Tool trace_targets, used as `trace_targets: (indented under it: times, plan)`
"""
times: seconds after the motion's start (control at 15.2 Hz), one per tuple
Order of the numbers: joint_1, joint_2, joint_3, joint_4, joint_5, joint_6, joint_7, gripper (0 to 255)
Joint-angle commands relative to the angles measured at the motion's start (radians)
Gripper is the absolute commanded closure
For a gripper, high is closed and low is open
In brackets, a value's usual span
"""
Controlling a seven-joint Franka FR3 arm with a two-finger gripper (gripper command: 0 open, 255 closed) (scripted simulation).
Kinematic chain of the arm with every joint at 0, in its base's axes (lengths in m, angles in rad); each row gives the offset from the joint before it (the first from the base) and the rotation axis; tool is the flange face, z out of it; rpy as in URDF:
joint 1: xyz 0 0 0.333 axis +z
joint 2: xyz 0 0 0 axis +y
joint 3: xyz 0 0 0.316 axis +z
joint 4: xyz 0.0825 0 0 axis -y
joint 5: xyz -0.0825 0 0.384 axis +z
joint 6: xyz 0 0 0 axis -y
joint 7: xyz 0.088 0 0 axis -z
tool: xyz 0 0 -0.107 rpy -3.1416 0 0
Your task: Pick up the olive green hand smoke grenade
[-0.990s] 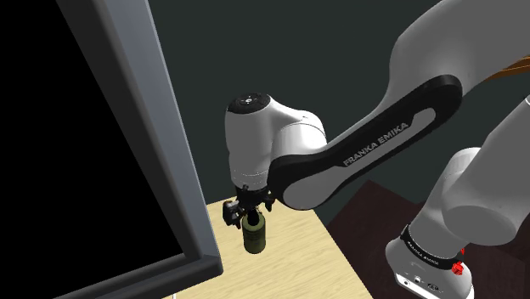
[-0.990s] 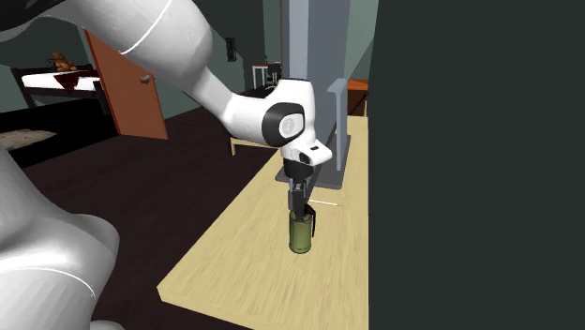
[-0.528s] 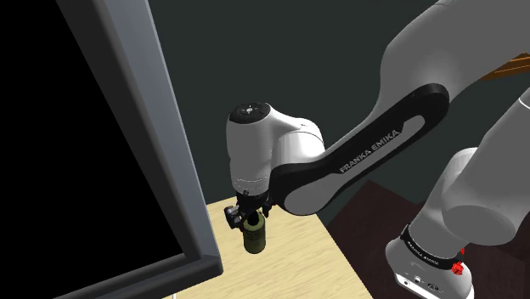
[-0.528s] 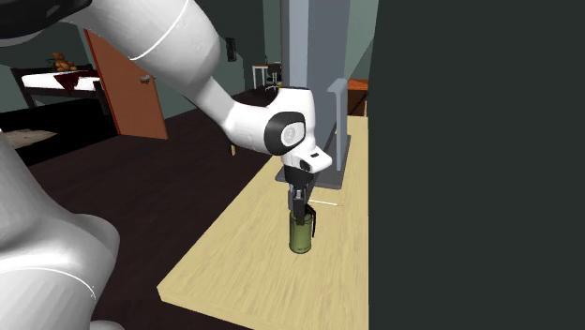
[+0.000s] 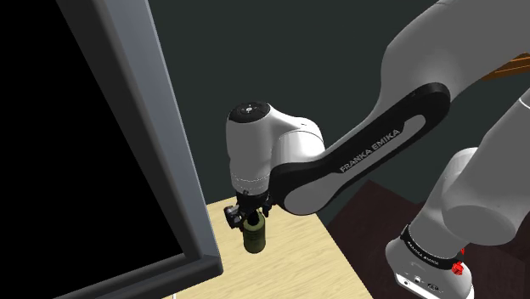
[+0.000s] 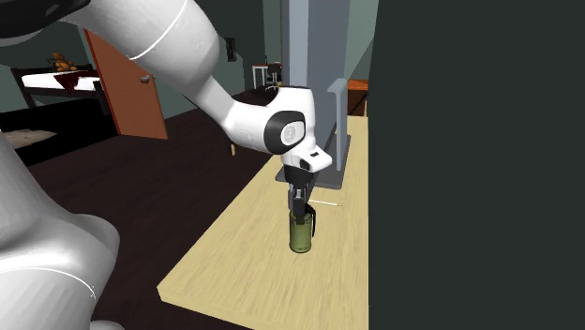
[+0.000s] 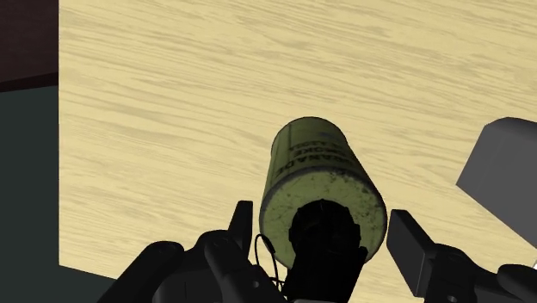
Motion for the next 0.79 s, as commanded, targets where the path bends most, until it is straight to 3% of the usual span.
trace_targets:
  times: [0.0,0.73]
  plan:
    - [0.002,-0.017,-0.003,0.007,0.014,-0.022,-0.012,255]
    - [0.013,-0.119,-0.027,0.078,0.081,-0.18,-0.068,255]
